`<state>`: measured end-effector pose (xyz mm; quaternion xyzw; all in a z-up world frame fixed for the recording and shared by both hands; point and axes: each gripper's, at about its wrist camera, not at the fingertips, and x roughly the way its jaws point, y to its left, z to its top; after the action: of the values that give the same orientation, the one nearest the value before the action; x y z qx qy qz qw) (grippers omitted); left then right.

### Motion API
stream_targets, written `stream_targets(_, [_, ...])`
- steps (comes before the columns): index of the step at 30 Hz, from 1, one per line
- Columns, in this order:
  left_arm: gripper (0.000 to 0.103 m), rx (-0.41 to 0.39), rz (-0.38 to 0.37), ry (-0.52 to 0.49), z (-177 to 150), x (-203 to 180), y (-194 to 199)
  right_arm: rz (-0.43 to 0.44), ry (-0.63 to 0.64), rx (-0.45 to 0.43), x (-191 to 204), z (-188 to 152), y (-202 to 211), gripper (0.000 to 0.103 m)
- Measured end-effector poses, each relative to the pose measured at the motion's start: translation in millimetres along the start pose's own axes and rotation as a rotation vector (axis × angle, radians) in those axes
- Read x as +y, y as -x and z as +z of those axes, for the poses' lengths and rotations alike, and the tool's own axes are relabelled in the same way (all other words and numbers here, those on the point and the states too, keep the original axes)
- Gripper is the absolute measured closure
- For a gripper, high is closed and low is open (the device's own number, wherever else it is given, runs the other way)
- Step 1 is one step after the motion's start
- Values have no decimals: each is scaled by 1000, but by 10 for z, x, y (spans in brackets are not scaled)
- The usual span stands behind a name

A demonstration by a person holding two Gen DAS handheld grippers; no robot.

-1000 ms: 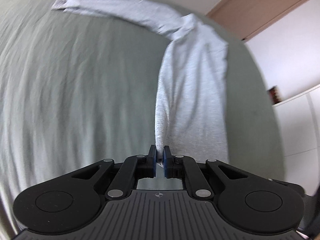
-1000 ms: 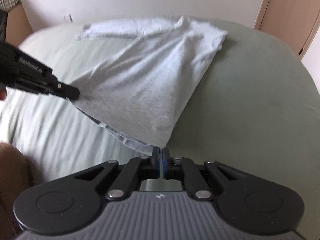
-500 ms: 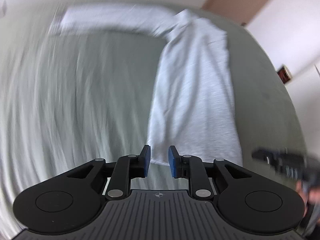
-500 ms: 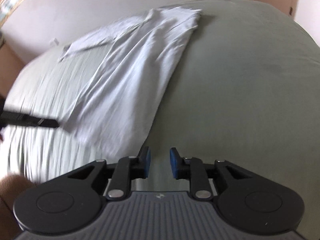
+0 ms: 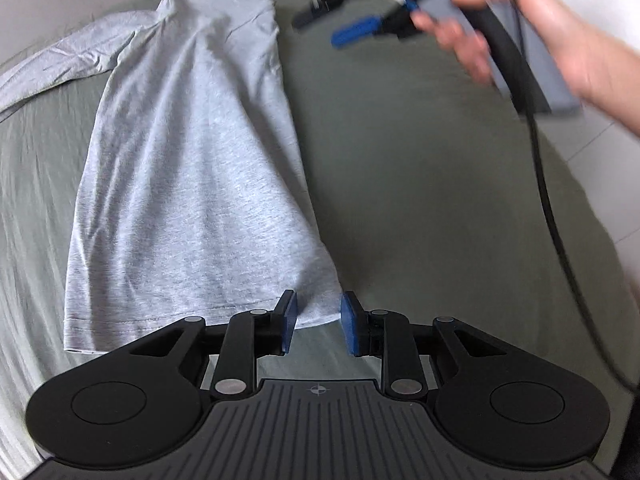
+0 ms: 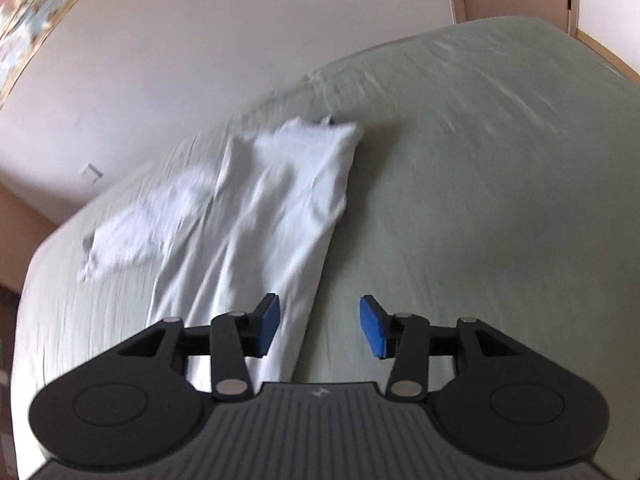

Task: Fold clothes
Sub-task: 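Grasp the shirt hem with the left gripper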

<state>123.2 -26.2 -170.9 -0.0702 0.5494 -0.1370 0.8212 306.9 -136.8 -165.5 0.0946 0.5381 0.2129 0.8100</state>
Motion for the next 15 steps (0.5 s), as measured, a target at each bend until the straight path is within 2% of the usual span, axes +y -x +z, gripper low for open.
stream_targets(3, [79,17,13,5,52,-2,-92,-18,6,0,20,283,-221,52])
stream_targets(4, [79,20,14,5,63,-1,-114,-26,11,2,33,380,-302,49])
stream_targets(10, [79,24,28,8,97,21,-218,-65,0,-6,35,732,-586,47])
stream_targets(12, [79,27,35,4,115,-1,-259,-100,19,3,61,758,-651,47])
stream_targets(13, [79,29,39,2,126,-16,-283,-119,32,3,78,780,-705,51])
stream_targets(14, [79,31,42,0,138,-30,-308,-116,33,8,75,798,-721,76])
stream_targets(15, [80,32,43,2,149,-36,-329,-113,35,13,72,815,-738,93])
